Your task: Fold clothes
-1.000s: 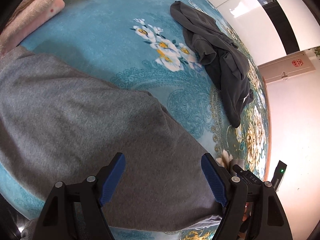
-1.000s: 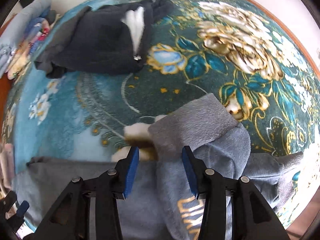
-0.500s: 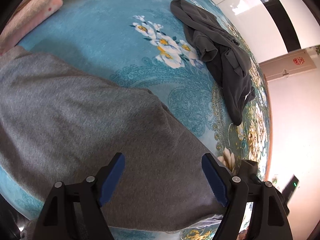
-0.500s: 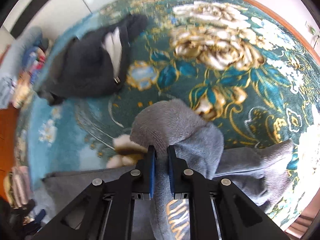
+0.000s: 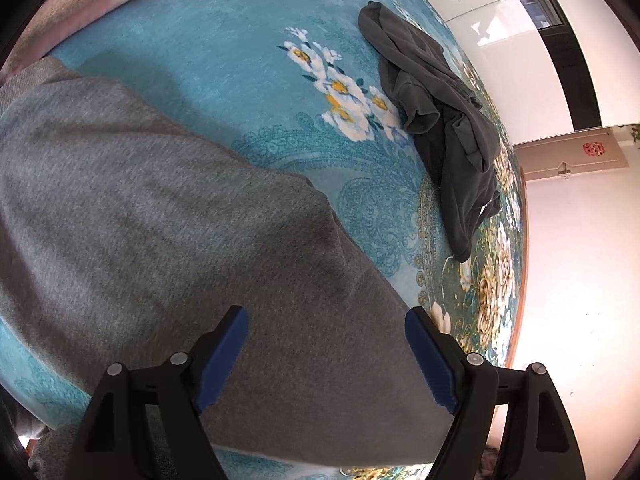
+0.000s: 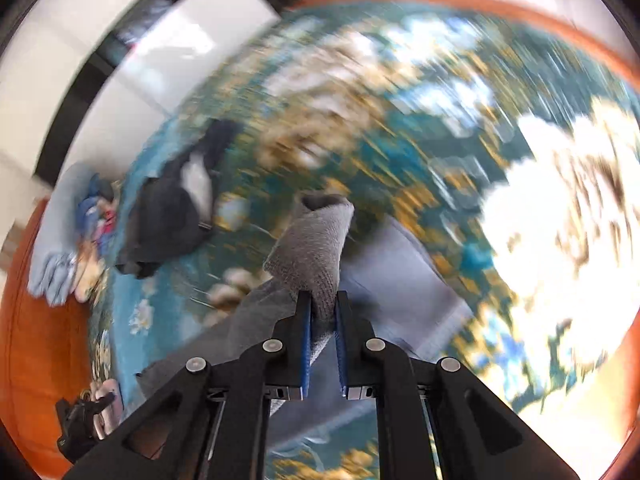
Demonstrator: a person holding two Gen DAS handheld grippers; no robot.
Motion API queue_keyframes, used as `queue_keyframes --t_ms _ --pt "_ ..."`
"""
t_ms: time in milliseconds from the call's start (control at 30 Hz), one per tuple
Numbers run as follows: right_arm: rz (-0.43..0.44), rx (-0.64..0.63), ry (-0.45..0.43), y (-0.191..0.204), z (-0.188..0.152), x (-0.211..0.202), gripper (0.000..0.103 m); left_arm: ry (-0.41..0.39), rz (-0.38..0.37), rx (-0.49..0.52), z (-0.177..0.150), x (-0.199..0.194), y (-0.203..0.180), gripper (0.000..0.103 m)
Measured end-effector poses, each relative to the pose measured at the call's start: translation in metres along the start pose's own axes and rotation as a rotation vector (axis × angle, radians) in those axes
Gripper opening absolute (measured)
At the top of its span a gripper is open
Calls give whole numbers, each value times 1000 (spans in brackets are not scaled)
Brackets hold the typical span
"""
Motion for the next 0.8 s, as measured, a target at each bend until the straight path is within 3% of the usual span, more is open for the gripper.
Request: queue_keyframes --t_ms 167,367,467,667,800 --pt "-33 109 52 -42 -14 26 11 -6 23 18 0 -2 0 83" --pt "-6 101 -25 -38 4 4 11 -4 25 -2 0 -1 4 84" --pt "-26 143 -28 -57 10 2 11 -1 34 3 0 0 3 84" --pt "38 180 -56 -59 13 -11 13 0 42 9 -1 -2 3 84" --pt "34 30 -58 -26 17 -14 30 5 60 18 -2 -2 4 84"
Point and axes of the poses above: each gripper's, at about its wrist camera, not at the fingertips, and x roughly the way its jaws point, y to its left, z to its top, the point moved 10 cm from there along x, roughly the way its jaws point, and after that the axes turned 11 degrees about x, right-handed, at the moved point
